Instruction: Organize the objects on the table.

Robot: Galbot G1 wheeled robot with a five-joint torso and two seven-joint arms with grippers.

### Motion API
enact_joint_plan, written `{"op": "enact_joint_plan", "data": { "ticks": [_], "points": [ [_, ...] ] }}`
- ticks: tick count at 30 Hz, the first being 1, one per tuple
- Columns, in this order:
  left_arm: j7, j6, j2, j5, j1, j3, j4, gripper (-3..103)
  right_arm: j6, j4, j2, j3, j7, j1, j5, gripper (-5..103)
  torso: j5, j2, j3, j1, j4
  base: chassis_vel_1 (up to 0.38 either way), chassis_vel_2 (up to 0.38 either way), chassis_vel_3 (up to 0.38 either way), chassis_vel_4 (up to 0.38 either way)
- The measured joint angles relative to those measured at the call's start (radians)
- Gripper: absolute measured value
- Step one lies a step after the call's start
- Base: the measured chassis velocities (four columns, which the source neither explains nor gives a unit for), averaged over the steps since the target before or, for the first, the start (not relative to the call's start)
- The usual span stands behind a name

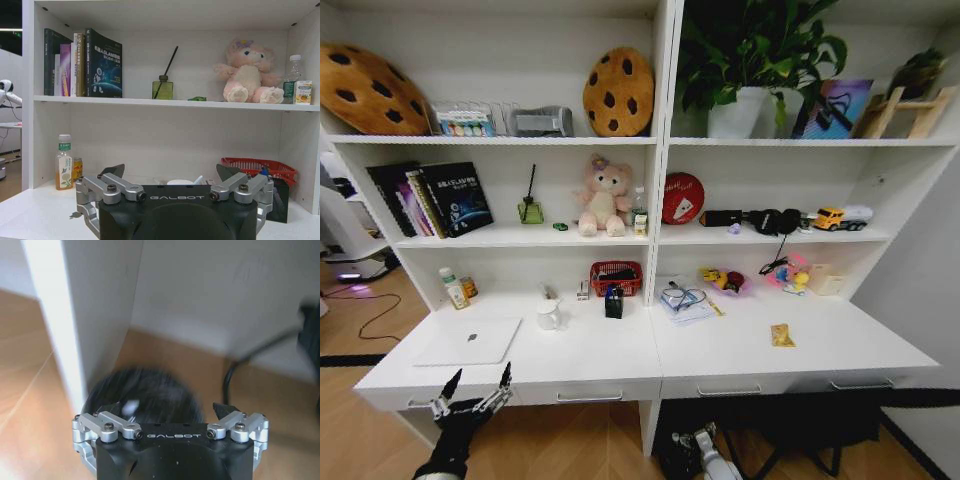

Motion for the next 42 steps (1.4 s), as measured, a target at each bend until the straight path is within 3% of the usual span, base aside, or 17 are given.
{"op": "enact_joint_plan", "data": {
  "ticks": [2, 3, 4, 5, 8, 9, 11, 12, 15, 18, 22, 24, 25, 27, 28, 35, 42],
  "points": [
    [0.0, 0.0, 0.0, 0.0, 0.0, 0.0, 0.0, 100, -0.078, 0.156, -0.036, -0.006, -0.003, -0.111, 0.076, 100, 0.0007, 0.0, 0.0, 0.0, -0.0009, 0.0, 0.0, 0.0, 0.0],
    [0.0, 0.0, 0.0, 0.0, 0.0, 0.0, 0.0, 100, -0.078, 0.156, -0.036, -0.006, -0.003, -0.111, 0.076, 100, 0.0007, 0.0, 0.0, 0.0, -0.0009, 0.0, 0.0, 0.0, 0.0],
    [0.001, 0.0, 0.0, 0.0, 0.0, 0.0, 0.0, 100, -0.121, 0.315, -0.071, 0.019, -0.023, -0.207, 0.113, 100, 0.0001, 0.0, 0.0, 0.0, 0.0001, 0.0, 0.0, 0.0, 0.0],
    [0.001, 0.0, 0.0, 0.0, 0.0, 0.0, 0.0, 100, -0.121, 0.315, -0.071, 0.019, -0.023, -0.207, 0.113, 100, 0.0001, 0.0, 0.0, 0.0, 0.0001, 0.0, 0.0, 0.0, 0.0],
    [0.001, 0.0, 0.0, 0.0, 0.0, 0.0, 0.0, 100, -0.239, 0.729, -0.098, 0.155, -0.088, -0.482, 0.166, 100, -0.0004, 0.0, 0.0, 0.0, -0.0003, 0.0, 0.0, 0.0, 0.0],
    [0.001, 0.0, 0.0, 0.0, 0.0, 0.0, 0.0, 100, -0.239, 0.729, -0.098, 0.155, -0.088, -0.482, 0.166, 100, -0.0004, 0.0, 0.0, 0.0, -0.0003, 0.0, 0.0, 0.0, 0.0],
    [0.0, 0.0, 0.0, 0.0, 0.0, 0.0, 0.0, 100, -0.243, 0.939, -0.092, 0.244, -0.108, -0.621, 0.143, 100, -0.0001, 0.0, 0.0, 0.0, -0.0007, 0.0, 0.0, 0.0, 0.0],
    [0.0, 0.0, 0.0, 0.0, 0.0, 0.0, 0.0, 100, -0.243, 0.939, -0.092, 0.244, -0.108, -0.621, 0.143, 100, -0.0001, 0.0, 0.0, 0.0, -0.0007, 0.0, 0.0, 0.0, 0.0],
    [0.0, 0.0, 0.0, 0.0, 0.0, 0.0, 0.0, 100, -0.194, 1.166, -0.094, 0.33, -0.14, -0.728, 0.147, 100, -0.0006, 0.0, 0.0, 0.0, -0.0002, 0.0, 0.0, 0.0, 0.0],
    [0.0, 0.0, 0.0, 0.0, 0.0, 0.0, 0.0, 100, -0.151, 1.286, -0.083, 0.394, -0.199, -0.721, 0.171, 100, -0.0004, 0.0, 0.0, 0.0, 0.0, 0.0, 0.0, 0.0, 0.0],
    [0.0, 0.0, 0.0, 0.0, 0.0, 0.0, 0.0, 100, -0.168, 1.313, -0.071, 0.392, -0.137, -0.569, 0.189, 100, 0.0, 0.0, 0.0, 0.0, -0.0003, 0.0, 0.0, 0.0, 0.0],
    [0.0, 0.0, 0.0, 0.0, 0.0, 0.0, 0.0, 100, -0.203, 1.255, -0.082, 0.364, -0.074, -0.385, 0.164, 100, 0.0004, 0.0, 0.0, 0.0, 0.0005, 0.0, 0.0, 0.0, 0.0],
    [0.0, 0.0, 0.0, 0.0, 0.0, 0.0, 0.0, 100, -0.203, 1.255, -0.082, 0.364, -0.074, -0.385, 0.164, 100, 0.0004, 0.0, 0.0, 0.0, 0.0005, 0.0, 0.0, 0.0, 0.0],
    [0.0, 0.0, 0.0, 0.0, 0.0, 0.0, 0.0, 100, -0.218, 1.156, -0.1, 0.358, -0.052, -0.252, 0.135, 100, 0.0002, 0.0, 0.0, 0.0, 0.0006, 0.0, 0.0, 0.0, 0.0],
    [0.0, 0.0, 0.0, 0.0, 0.0, 0.0, 0.0, 100, -0.21, 1.044, -0.116, 0.421, -0.062, -0.192, 0.128, 100, 0.0002, 0.0, 0.0, 0.0, -0.0002, 0.0, 0.0, 0.0, 0.0],
    [0.0, 0.0, 0.0, 0.0, 0.0, 0.0, 0.0, 100, -0.18, 0.993, -0.126, 0.523, -0.12, -0.204, 0.167, 100, -0.0001, 0.0, 0.0, 0.0, -0.0004, -0.02, -0.031, 0.016, 0.021],
    [0.0, 0.0, 0.0, 0.0, 0.0, 0.0, 0.0, 100, -0.174, 0.988, -0.133, 0.54, -0.135, -0.199, 0.189, 100, 0.0, 0.0, 0.0, 0.0, -0.0001, -0.147, -0.132, 0.143, 0.15]
  ]
}}
